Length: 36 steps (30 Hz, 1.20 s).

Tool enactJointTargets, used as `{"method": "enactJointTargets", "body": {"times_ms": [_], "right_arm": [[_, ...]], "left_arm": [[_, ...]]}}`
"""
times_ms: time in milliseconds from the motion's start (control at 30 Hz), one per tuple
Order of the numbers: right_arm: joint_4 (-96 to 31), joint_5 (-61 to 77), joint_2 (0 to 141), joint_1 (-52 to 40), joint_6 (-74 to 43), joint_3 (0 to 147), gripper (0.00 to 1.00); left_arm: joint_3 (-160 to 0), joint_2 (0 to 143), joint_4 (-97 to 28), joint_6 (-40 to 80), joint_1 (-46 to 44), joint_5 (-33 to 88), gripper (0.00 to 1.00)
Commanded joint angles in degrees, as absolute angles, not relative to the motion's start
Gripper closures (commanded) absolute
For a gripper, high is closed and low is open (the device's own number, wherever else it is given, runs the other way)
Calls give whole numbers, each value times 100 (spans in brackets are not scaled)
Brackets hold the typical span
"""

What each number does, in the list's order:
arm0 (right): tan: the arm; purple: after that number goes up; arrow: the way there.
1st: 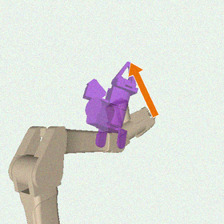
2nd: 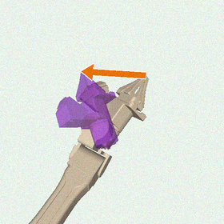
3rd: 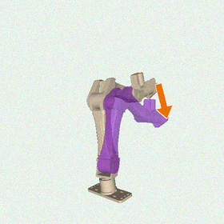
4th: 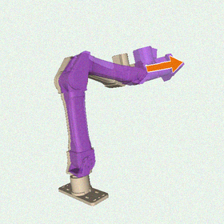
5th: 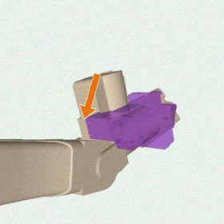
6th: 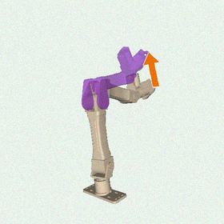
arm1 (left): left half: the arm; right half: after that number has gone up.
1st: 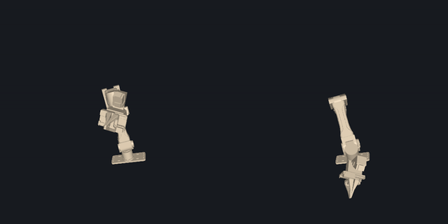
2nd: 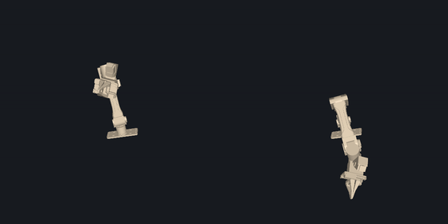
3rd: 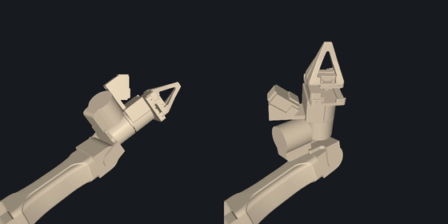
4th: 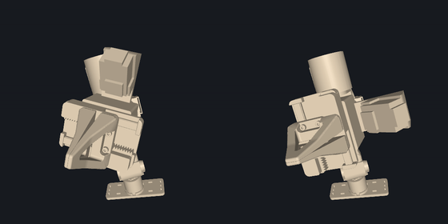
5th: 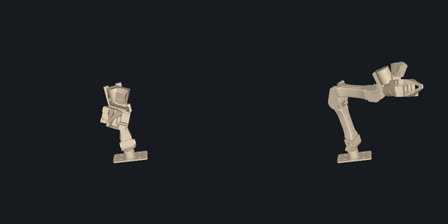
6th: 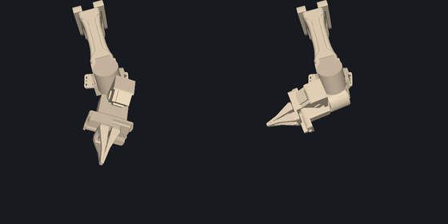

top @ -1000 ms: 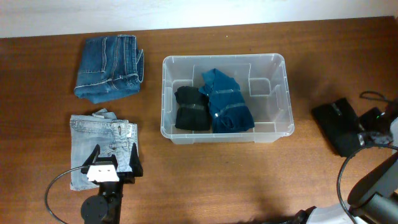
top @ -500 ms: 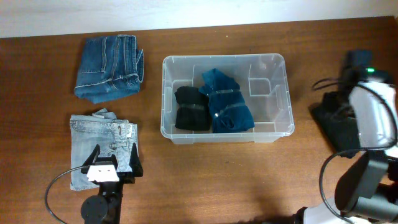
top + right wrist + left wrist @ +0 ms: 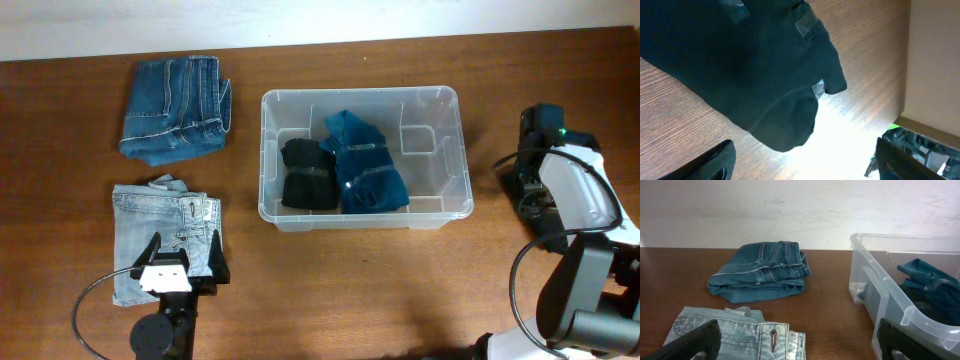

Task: Pack container
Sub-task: 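Grasp the second black taped bundle with the right gripper and lift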

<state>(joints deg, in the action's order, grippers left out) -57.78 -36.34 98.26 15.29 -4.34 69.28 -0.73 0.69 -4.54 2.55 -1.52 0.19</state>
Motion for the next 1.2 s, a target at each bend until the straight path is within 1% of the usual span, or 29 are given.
{"method": "enactJointTargets", "body": {"times_ms": [0, 133, 533, 567, 633, 700, 1000, 1167], "right_arm": [[-5712, -3577, 9994, 1535, -377, 6781, 21], [-5655, -2867, 10173, 1533, 220, 6766, 21], [-5601, -2893, 10398, 1557, 478, 6740, 21], [-5601, -2891, 10464, 1557, 497, 6740, 20], [-5603, -2891, 10643, 1564, 528, 6740, 14], [-5568, -2897, 10812, 1584, 537, 6740, 12], [-5240, -3745, 11109, 1588, 539, 6740, 12], [-5015, -3883, 11185, 1828, 578, 6740, 12]], "left_arm": [[-51, 36, -475, 148, -169, 21, 1], [-51, 34, -478, 148, -169, 21, 1], [-51, 36, -478, 148, -169, 21, 1], [-51, 36, -478, 148, -169, 21, 1], [-51, 34, -478, 148, -169, 21, 1], [-51, 34, -478, 148, -169, 21, 1], [-51, 34, -475, 148, -169, 21, 1], [-51, 36, -478, 148, -169, 21, 1]]}}
